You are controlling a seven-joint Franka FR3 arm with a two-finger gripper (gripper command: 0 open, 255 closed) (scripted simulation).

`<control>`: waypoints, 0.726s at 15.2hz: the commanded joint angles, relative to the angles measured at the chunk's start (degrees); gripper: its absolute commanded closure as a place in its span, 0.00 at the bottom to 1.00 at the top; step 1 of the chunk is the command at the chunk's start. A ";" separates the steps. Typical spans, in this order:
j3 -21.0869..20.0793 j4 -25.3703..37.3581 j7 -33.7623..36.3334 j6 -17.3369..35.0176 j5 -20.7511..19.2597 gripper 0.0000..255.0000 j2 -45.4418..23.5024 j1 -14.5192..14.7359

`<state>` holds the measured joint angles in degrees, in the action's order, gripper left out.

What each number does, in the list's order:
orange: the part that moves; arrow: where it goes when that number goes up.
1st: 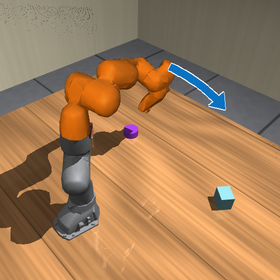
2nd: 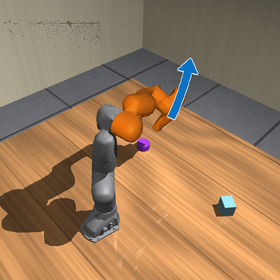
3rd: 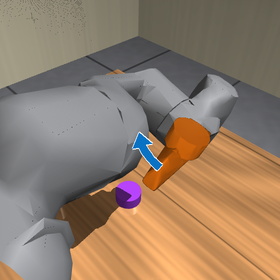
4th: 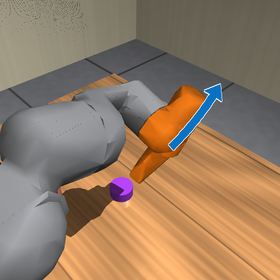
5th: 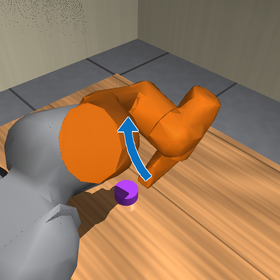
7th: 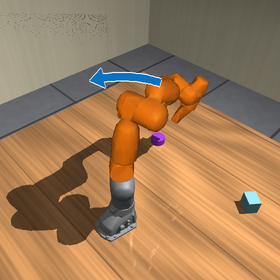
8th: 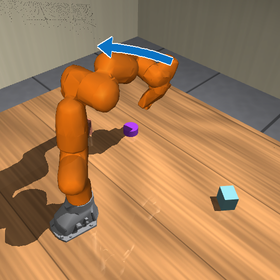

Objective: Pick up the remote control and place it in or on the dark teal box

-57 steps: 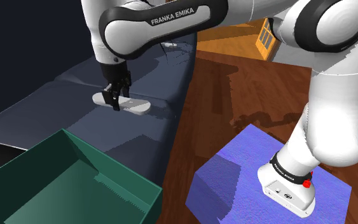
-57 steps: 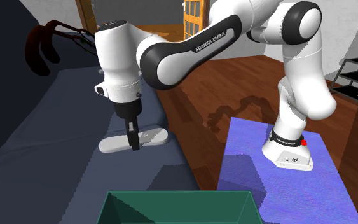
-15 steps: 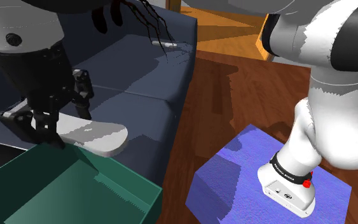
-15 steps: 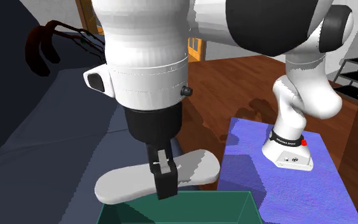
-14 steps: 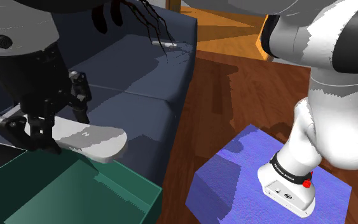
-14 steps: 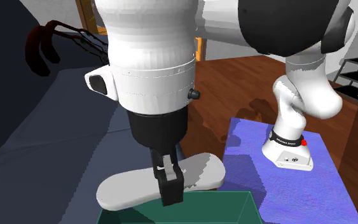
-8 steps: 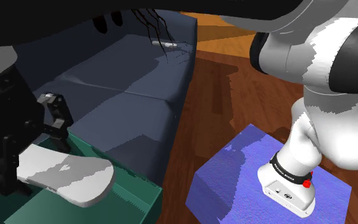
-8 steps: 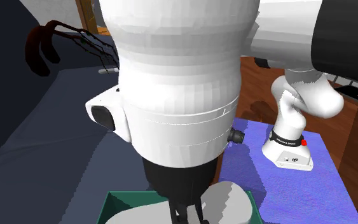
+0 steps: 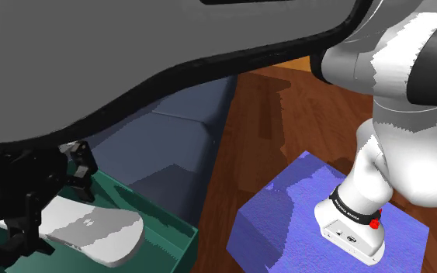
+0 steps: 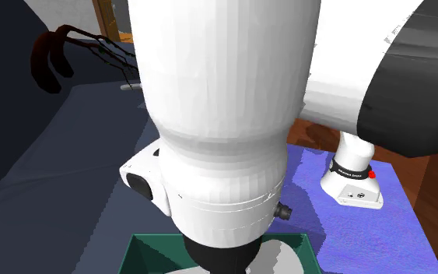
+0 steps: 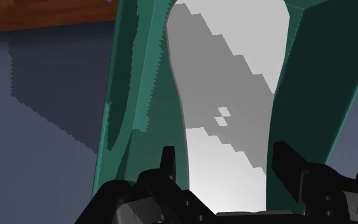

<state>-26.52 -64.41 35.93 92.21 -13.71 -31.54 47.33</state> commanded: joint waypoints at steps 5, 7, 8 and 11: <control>0.00 -6.24 0.29 5.41 0.19 1.00 0.80 -1.15; 0.00 -6.25 0.29 5.41 0.19 1.00 0.80 -1.15; 0.00 -6.24 0.29 5.41 0.19 1.00 0.80 -1.15; 0.00 -6.24 0.29 5.41 0.19 1.00 0.80 -1.15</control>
<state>-26.52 -70.64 36.22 97.60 -13.52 -30.76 46.19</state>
